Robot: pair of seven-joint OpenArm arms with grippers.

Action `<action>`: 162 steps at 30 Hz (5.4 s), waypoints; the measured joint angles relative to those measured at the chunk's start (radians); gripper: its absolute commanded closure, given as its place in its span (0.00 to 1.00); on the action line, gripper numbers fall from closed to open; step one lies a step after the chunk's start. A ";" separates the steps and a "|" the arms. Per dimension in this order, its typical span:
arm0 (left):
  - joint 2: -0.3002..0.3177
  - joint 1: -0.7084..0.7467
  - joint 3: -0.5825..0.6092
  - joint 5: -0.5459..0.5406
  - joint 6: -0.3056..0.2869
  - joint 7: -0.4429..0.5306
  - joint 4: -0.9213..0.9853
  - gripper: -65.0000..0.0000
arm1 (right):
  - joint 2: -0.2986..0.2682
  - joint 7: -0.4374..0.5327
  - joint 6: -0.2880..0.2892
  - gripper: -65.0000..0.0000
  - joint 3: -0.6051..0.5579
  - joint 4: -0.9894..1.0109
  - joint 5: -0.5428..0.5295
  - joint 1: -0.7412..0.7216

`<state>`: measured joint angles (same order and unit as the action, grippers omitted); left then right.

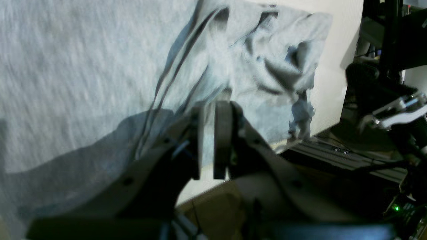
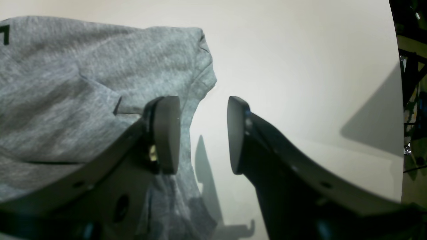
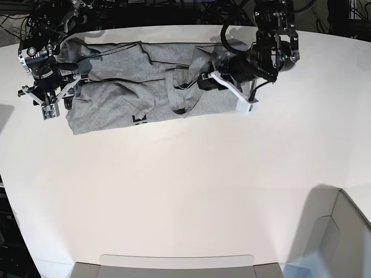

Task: Fold the T-shirt properly
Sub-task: 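Drag the left gripper's fold inward toward the right gripper, then push the folded cloth further toward the right gripper with the left gripper, then grasp the strip's end with the right gripper and fold it inward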

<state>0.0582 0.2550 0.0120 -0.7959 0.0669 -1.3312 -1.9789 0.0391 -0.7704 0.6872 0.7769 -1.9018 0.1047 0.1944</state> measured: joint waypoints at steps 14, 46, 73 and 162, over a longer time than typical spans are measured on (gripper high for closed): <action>0.024 0.033 0.068 0.220 0.011 0.009 0.002 0.97 | 0.003 0.000 0.000 0.64 0.003 0.000 0.000 0.004; 0.025 -0.053 0.306 0.280 0.008 0.017 -0.034 0.97 | 0.000 0.000 0.000 0.64 0.003 0.001 -0.003 0.001; 0.078 -0.203 0.506 0.273 0.011 0.091 0.151 0.97 | 0.000 -0.001 0.000 0.64 0.002 0.002 0.000 0.000; 0.144 0.061 0.339 0.277 0.007 0.097 -0.007 0.97 | -0.304 -0.485 0.000 1.00 0.056 0.517 -0.569 -0.370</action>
<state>0.2020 0.3157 0.3508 -0.5194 0.0738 -1.2339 -1.9862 -0.2649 -1.2552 0.6872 0.8333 -1.3853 -0.4644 -0.1757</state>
